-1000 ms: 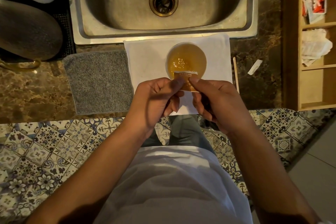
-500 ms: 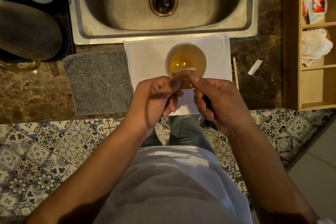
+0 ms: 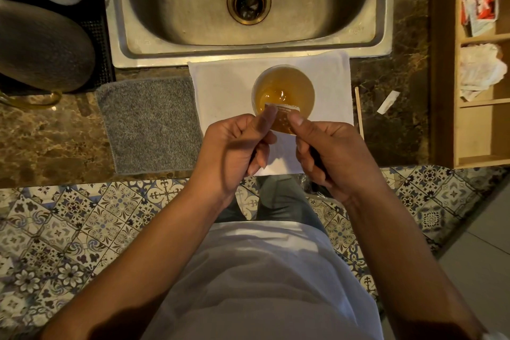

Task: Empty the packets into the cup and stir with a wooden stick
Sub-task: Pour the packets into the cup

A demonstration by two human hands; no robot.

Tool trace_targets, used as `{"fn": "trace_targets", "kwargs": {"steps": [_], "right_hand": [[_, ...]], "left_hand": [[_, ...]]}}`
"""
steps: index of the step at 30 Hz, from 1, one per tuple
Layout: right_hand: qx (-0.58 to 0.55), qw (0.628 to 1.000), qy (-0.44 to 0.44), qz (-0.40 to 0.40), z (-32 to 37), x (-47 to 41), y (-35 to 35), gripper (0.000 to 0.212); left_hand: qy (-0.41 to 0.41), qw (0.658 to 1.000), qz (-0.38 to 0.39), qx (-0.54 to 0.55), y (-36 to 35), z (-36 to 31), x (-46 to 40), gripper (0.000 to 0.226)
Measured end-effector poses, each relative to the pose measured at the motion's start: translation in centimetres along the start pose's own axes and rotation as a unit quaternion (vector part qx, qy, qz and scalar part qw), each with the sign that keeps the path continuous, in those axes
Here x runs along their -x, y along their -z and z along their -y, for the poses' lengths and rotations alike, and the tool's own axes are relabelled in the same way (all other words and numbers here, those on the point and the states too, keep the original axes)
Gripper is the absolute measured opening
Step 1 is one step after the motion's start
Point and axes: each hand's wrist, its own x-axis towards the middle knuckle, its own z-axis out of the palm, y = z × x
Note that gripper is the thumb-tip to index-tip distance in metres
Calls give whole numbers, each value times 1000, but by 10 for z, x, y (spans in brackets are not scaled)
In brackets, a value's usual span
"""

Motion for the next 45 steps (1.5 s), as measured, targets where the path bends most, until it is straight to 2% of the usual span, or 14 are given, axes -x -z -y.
{"fn": "trace_targets", "kwargs": {"steps": [17,26,33,45], "right_hand": [[-64,998,-9,27,-5,-3,4,39],[32,999,14,-7,-7,-1,2,35],[33,999,14,-19,-4,2,1,45],[73,997,39,-5,-6,-2,4,44]], "left_hand": [[-14,999,24,-33,0,3,0,33],[-11,999,35,-38,1,3,0,34],[-20,998,26,-46,0,3,0,36],[-16,998,29,-53,-2,1,-1,36]]}}
